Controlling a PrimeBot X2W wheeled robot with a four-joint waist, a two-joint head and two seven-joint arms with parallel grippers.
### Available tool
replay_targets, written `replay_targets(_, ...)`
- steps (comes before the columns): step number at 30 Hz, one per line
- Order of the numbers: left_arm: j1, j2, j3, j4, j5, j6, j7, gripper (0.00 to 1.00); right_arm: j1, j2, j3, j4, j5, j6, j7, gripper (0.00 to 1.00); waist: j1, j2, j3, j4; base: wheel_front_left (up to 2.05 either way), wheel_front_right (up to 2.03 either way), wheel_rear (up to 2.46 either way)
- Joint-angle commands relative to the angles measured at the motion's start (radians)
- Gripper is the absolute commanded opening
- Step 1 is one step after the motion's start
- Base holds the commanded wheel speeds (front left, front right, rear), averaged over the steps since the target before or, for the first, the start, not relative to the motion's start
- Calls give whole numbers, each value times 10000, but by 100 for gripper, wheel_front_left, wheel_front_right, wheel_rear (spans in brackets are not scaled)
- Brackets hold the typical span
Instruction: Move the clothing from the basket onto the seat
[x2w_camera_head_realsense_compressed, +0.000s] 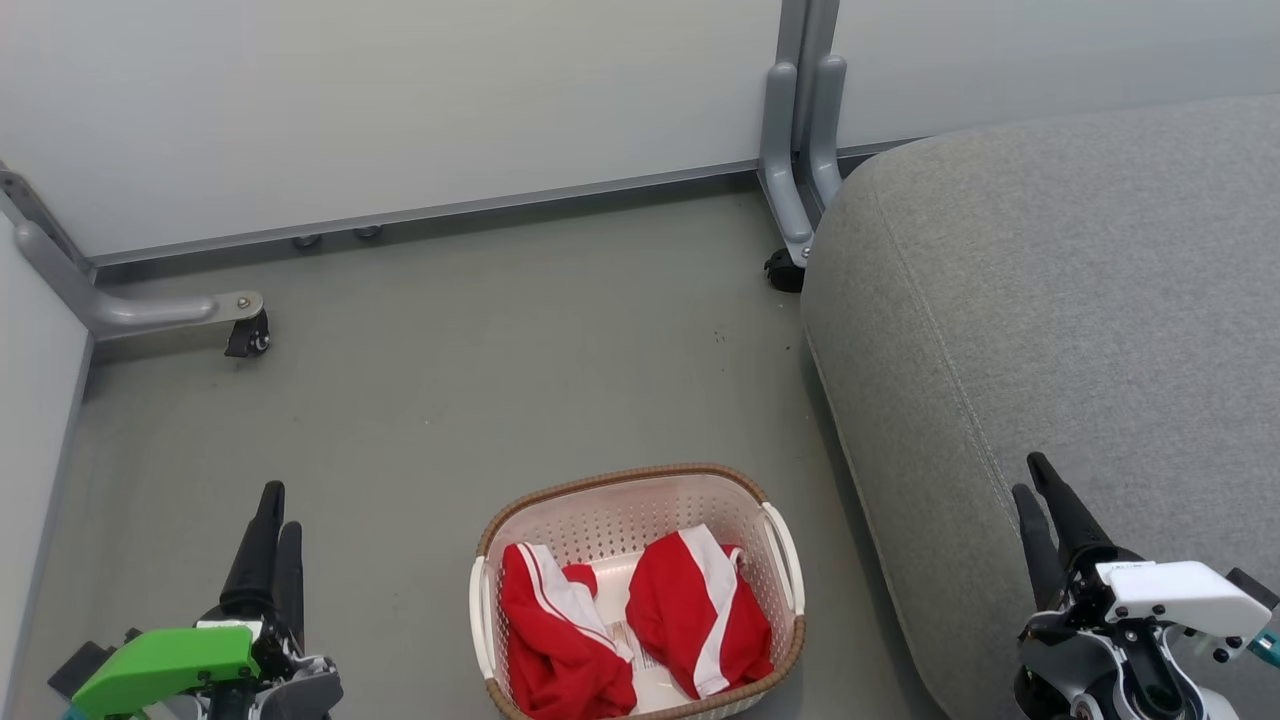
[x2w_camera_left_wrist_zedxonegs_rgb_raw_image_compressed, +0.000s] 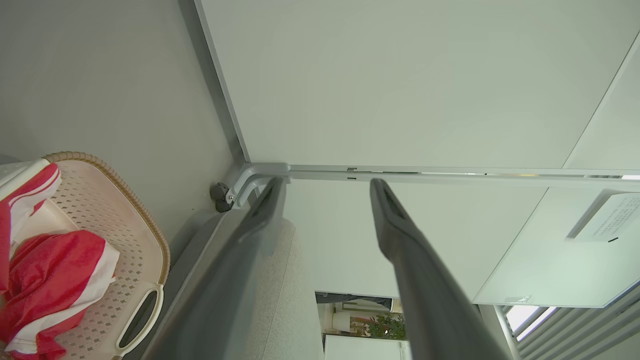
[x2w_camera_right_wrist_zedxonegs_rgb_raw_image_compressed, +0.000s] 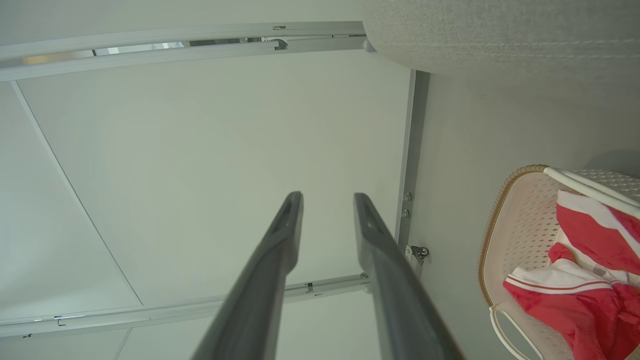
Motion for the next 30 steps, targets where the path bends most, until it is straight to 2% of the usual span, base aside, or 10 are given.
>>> replay_targets(1, -72, 12, -27, -134, 4, 0, -92, 100, -74, -18, 52, -151, -44, 0, -88, 100, 0, 0, 6, -2, 0, 0, 0)
replay_targets(11, 175, 26, 97, -339, 293, 0, -586, 100, 79, -32, 264, -283, -644, 1, -584, 100, 0, 0, -91, -35, 0, 0, 0)
replay_targets(17, 257, 35, 247, -427, 678, 0, -857, 100, 56, -40, 244, -292, -1552, 1, -855, 100, 0, 0, -129, -53, 0, 0, 0)
replay_targets(23, 266, 43, 731, -527, 1456, 0, -1116, 100, -16, -48, 198, -447, -2799, 2, -1116, 100, 0, 0, -166, -70, 0, 0, 0)
replay_targets(30, 288, 53, 968, -801, 2135, 0, -1396, 100, -74, -56, 236, -972, -4848, 2, -1396, 100, 0, 0, -207, -83, 0, 0, 0)
